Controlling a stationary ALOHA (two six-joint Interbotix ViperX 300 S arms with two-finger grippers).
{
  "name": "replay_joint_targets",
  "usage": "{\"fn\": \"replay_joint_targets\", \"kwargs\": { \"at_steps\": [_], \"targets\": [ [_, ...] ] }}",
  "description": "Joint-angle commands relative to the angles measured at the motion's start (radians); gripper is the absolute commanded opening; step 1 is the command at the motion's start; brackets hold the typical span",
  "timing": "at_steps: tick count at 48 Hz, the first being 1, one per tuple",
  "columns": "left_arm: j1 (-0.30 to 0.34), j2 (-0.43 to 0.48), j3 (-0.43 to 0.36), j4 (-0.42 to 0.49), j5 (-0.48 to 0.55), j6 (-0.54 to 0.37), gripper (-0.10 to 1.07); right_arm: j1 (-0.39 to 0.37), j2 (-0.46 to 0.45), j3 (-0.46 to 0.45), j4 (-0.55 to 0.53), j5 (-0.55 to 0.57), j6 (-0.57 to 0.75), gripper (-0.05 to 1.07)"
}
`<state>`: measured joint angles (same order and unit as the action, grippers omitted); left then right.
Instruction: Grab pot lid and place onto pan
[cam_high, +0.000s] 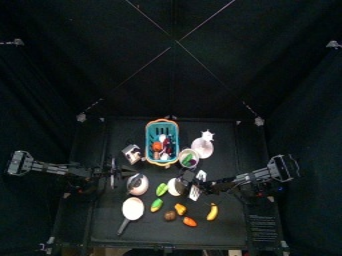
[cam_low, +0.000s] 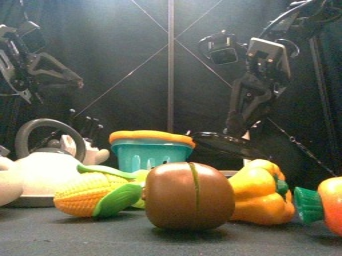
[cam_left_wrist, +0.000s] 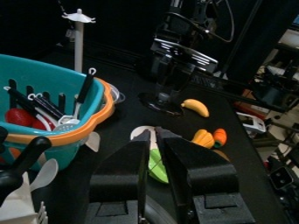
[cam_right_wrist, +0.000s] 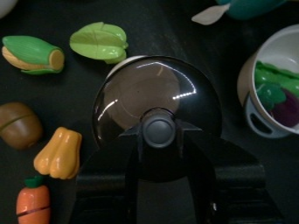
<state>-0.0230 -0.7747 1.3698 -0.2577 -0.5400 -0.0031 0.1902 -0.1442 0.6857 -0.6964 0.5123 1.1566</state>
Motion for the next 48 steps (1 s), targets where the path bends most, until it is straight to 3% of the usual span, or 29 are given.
{"fn": "replay_joint_targets", "kwargs": {
  "at_steps": [1,11,19,35,43,48],
  "targets": [
    [-0.003,0.002,-0.031,0.005,-0.009,-0.003,0.59,-0.005,0.005,-0.046,-0.034,-0.012,0.000,0.61],
    [-0.031,0.006,-0.118,-0.074,0.006,-0.058,0.59,-0.005,0.044,-0.115,-0.158,-0.012,0.000,0.61],
    [-0.087,0.038,-0.175,-0.060,0.057,-0.058,0.60,-0.005,0.069,-0.167,-0.216,-0.014,0.002,0.61],
    [-0.106,0.046,-0.161,-0.055,0.172,-0.066,0.60,-0.006,0.184,-0.304,-0.247,-0.083,-0.002,0.61],
    [-0.097,0.017,-0.149,-0.057,0.163,-0.063,0.60,-0.005,0.268,-0.393,-0.267,-0.138,0.000,0.61],
    [-0.049,-0.018,-0.127,-0.057,0.130,-0.063,0.60,0.000,0.318,-0.443,-0.268,-0.161,-0.002,0.61]
  ]
}}
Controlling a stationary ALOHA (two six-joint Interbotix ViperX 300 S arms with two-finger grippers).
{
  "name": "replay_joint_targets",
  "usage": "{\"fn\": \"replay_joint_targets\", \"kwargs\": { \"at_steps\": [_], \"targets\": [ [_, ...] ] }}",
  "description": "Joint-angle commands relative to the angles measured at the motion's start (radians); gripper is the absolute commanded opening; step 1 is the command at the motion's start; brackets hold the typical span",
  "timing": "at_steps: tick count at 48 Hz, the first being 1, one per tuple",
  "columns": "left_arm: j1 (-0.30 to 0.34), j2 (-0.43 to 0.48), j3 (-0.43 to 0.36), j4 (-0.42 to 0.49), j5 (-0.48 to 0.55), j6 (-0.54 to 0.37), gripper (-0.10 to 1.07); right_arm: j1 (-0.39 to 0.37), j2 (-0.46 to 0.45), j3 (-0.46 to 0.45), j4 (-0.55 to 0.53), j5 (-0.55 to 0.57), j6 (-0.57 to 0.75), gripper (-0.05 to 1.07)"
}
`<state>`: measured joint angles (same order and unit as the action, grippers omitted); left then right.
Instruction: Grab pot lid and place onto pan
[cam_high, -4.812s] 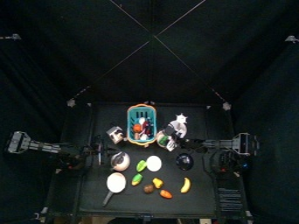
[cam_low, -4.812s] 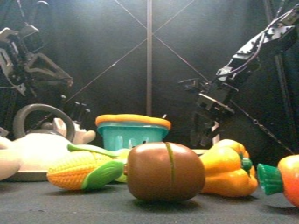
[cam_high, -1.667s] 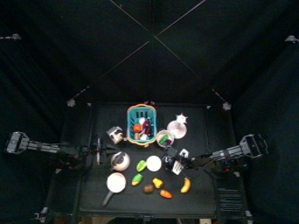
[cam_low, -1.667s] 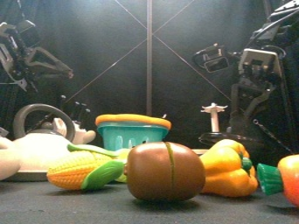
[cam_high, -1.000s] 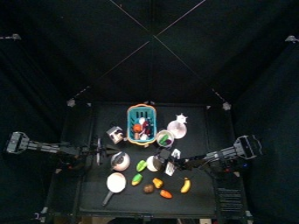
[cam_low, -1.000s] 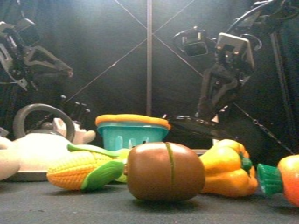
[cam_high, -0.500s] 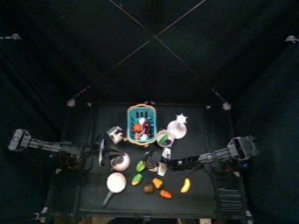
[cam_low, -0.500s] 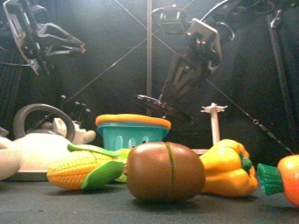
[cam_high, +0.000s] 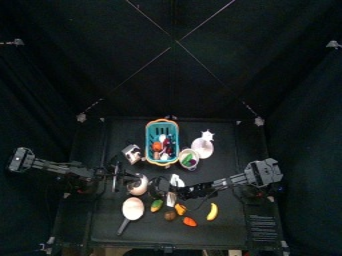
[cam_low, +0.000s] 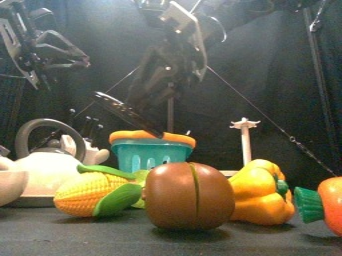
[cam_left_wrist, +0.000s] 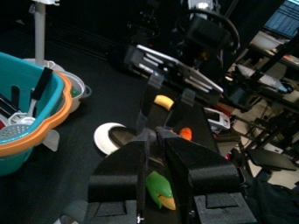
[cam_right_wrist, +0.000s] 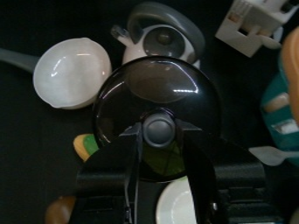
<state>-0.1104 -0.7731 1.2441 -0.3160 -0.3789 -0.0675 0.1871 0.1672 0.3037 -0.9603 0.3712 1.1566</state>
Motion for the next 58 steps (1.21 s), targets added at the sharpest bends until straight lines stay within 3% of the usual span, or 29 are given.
{"fn": "replay_joint_targets", "kwargs": {
  "at_steps": [1,13,18,36,58],
  "targets": [
    [0.051,-0.026,0.003,0.000,-0.038,0.002,0.60,0.003,0.014,-0.069,-0.003,-0.021,-0.002,0.61],
    [0.238,-0.089,0.067,-0.069,-0.098,-0.002,0.60,0.025,0.103,-0.193,0.014,-0.026,0.000,0.61],
    [0.281,-0.098,0.081,-0.084,-0.101,-0.002,0.60,0.034,0.143,-0.252,0.018,-0.026,0.000,0.61],
    [0.291,-0.098,0.097,-0.086,-0.100,-0.002,0.60,0.066,0.247,-0.397,0.066,-0.038,0.000,0.61],
    [0.290,-0.100,0.098,-0.084,-0.100,-0.002,0.60,0.078,0.324,-0.477,0.101,-0.078,0.000,0.61]
  ]
}}
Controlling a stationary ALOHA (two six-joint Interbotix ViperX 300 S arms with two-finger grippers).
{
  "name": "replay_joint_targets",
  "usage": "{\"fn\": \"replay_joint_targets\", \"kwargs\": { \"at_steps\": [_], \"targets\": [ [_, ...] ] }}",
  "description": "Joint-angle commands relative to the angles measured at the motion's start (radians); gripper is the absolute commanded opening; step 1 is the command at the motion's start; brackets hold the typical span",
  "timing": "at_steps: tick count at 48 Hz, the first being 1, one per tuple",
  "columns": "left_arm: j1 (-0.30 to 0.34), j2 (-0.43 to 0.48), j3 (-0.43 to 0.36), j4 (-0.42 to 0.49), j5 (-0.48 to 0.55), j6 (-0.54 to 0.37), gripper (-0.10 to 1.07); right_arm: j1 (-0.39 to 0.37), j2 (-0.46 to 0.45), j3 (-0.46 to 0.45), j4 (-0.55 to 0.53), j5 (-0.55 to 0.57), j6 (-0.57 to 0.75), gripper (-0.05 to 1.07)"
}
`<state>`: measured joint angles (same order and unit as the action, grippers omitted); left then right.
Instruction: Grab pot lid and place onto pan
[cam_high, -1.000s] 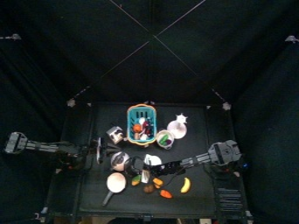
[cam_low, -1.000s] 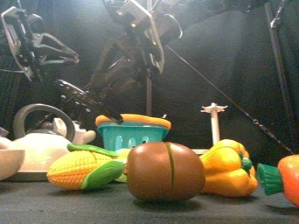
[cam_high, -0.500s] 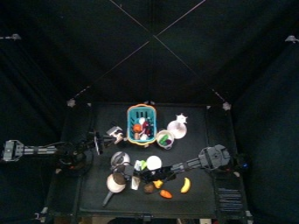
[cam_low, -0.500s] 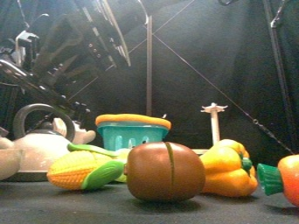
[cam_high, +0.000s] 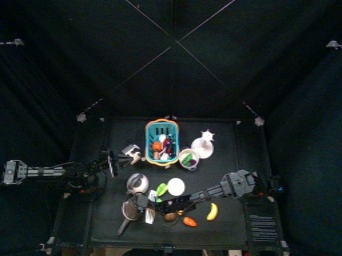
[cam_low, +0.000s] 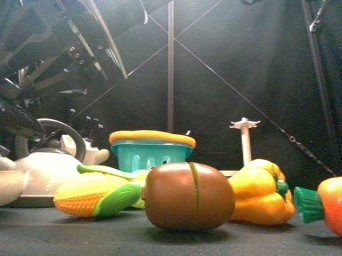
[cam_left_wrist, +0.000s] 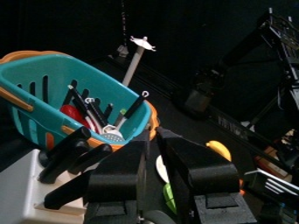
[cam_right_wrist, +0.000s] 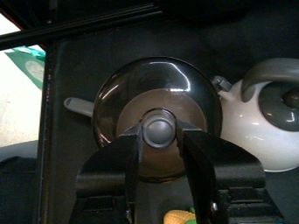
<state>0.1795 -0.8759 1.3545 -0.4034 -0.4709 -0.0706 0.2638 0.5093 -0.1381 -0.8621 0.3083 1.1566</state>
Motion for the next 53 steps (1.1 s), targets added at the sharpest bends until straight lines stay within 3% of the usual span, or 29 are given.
{"fn": "replay_joint_targets", "kwargs": {
  "at_steps": [1,53],
  "targets": [
    [0.000,0.003,-0.012,0.003,-0.008,0.002,0.60,0.003,-0.017,-0.035,0.003,-0.015,0.000,0.61],
    [0.000,0.005,0.002,0.003,-0.008,0.002,0.60,-0.008,0.061,-0.081,0.017,-0.017,-0.002,0.61]
  ]
}}
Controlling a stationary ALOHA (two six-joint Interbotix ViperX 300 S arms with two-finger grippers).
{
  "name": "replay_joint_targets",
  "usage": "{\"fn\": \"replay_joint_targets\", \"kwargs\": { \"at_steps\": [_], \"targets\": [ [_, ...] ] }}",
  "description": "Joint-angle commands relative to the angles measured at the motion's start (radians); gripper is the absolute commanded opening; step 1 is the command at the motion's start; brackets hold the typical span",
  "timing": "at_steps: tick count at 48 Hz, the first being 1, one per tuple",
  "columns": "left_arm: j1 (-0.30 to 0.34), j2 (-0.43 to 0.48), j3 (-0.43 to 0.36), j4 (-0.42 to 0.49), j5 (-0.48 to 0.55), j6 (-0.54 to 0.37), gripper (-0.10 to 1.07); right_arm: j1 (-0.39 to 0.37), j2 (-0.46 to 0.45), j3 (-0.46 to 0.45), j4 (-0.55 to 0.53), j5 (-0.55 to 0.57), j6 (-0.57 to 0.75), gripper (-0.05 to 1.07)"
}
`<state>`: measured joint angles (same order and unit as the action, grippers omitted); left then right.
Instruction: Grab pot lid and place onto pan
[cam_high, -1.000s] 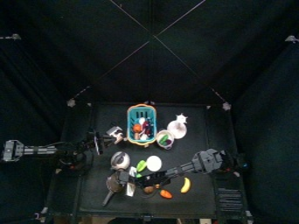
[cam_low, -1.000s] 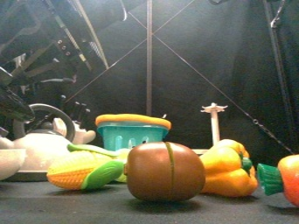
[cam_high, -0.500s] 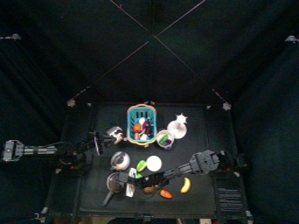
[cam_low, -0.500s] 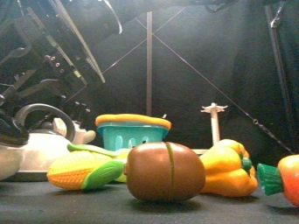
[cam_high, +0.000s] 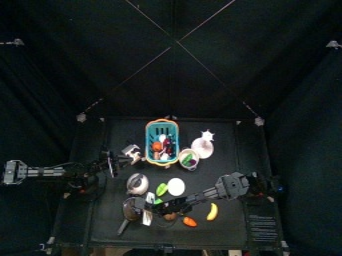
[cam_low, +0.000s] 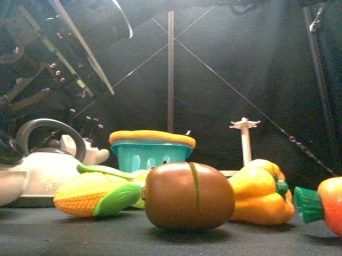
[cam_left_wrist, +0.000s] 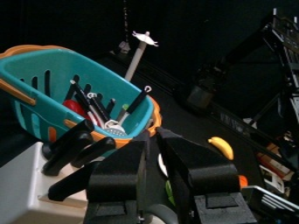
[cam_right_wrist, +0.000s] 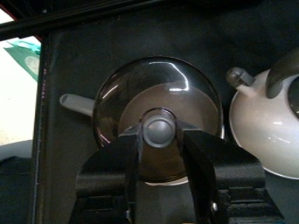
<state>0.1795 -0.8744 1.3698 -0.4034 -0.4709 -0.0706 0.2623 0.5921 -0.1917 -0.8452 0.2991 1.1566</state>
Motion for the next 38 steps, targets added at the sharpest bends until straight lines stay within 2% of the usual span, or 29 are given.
{"fn": "replay_joint_targets", "kwargs": {
  "at_steps": [1,38],
  "targets": [
    [0.000,0.003,-0.012,0.003,-0.008,0.002,0.60,-0.005,-0.021,-0.028,0.000,-0.006,-0.002,0.61],
    [0.000,0.003,-0.008,0.002,-0.008,0.002,0.60,-0.014,-0.020,0.020,0.018,0.005,0.000,0.61]
  ]
}}
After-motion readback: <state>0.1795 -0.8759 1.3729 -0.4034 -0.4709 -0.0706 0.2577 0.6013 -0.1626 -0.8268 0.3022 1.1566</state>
